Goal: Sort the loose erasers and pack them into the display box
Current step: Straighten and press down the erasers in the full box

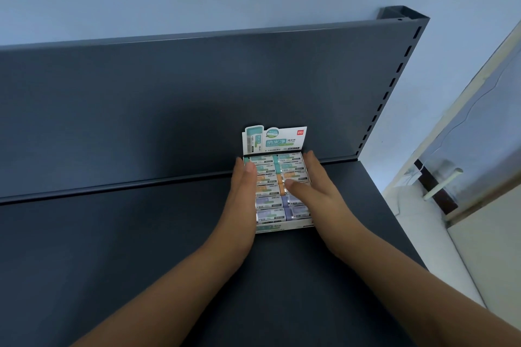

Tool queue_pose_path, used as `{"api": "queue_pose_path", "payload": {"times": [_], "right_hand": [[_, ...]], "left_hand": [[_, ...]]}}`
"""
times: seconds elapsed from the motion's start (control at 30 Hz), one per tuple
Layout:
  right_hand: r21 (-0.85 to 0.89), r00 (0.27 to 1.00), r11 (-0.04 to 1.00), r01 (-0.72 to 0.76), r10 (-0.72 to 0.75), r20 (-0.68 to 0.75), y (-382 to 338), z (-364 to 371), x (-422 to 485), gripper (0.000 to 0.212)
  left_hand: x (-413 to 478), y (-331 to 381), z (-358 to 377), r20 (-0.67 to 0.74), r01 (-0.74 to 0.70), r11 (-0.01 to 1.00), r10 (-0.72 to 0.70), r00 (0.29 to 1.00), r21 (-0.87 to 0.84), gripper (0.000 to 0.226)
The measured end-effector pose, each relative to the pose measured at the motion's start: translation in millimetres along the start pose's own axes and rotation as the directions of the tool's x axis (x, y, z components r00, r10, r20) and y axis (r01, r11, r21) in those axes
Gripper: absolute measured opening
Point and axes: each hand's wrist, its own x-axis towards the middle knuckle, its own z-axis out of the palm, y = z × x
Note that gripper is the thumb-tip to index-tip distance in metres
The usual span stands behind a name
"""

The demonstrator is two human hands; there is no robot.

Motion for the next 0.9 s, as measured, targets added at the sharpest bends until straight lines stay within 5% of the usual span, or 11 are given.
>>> {"api": "queue_pose_path", "payload": {"times": [0.27,0.4,0.47,0.57,0.9], "right_hand": [[-0.104,1.0,0.994,0.023,-0.024,-0.009,3,0,2,0.047],[-0.227,0.996,0.973,0.035,-0.014,0.093,-5,-8,-3,0.047],[-0.367,0.988,0.928,0.062,-0.004,0.157,-5,-18,-11,0.052],[-0.596,0.965,0.789,0.15,0.015,0.263,-1,-39,-29,0.072],[-0.836,0.976,0.526,0.155,0.049,0.212,21,-47,-35,0.074]], "left_hand": [[-1,5,-1,0.006,-0.055,0.996,0.055,0.998,0.065,0.047],[-6,7,-10,0.041,-0.076,0.952,0.067,0.997,0.295,0.043],[-13,7,-23,0.089,-0.121,0.795,0.085,0.992,0.595,0.048],[-26,1,-41,0.159,-0.148,0.406,0.005,0.987,0.902,0.068],[-27,-15,-43,0.198,-0.206,0.206,0.061,0.978,0.957,0.089]]}}
